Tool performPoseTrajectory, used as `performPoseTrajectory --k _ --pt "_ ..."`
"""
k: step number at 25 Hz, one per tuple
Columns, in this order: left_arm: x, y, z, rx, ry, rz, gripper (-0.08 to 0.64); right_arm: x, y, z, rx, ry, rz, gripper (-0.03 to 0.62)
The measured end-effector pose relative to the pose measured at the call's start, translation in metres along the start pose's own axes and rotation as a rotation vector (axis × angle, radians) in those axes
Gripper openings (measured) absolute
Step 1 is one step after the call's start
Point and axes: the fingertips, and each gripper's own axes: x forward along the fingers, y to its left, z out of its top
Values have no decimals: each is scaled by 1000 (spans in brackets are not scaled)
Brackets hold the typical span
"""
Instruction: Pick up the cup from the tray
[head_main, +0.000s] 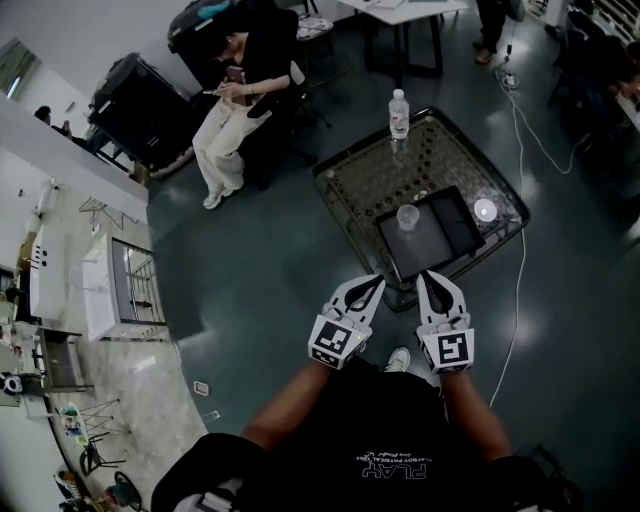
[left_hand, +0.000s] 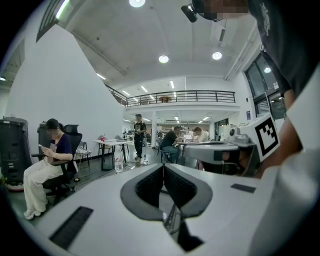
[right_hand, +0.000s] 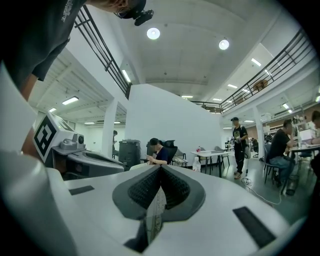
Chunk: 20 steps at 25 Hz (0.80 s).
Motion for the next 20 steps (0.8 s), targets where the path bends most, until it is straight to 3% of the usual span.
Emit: performPoseTrajectory --k 12,20 --pt "55 54 4 51 27 -155 11 62 -19 13 -68 -3 -78 9" --pt "74 90 -7 21 35 -212 11 93 -25 -3 -59 53 -157 9"
